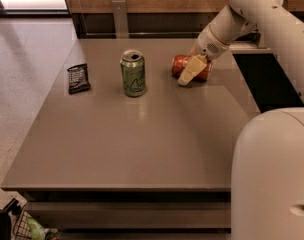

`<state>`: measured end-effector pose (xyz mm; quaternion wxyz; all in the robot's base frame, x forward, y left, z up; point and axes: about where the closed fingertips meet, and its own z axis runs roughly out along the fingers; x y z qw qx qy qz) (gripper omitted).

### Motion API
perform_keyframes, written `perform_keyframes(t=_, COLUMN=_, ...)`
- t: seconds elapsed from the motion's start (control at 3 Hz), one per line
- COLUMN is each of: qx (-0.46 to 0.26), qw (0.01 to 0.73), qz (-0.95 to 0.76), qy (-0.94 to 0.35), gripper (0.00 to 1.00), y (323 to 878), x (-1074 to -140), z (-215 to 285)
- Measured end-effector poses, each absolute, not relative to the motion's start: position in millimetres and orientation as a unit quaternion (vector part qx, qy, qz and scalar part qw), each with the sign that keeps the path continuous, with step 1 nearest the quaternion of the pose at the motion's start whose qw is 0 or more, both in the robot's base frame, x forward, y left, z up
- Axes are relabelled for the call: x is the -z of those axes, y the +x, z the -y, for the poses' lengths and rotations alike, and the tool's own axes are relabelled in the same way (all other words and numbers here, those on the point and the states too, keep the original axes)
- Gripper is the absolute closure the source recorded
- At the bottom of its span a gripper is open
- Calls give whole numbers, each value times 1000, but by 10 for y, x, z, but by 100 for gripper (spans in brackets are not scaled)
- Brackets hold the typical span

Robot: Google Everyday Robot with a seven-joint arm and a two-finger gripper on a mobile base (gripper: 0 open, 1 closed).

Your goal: Knock coke can over

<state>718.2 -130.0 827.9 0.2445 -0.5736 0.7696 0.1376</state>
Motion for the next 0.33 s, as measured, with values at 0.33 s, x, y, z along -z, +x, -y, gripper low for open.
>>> perform_keyframes(t=0.33, qx=-138, qw=244, qz=-770, qy=-574, gripper=0, y=7185, x=-8269, z=1293)
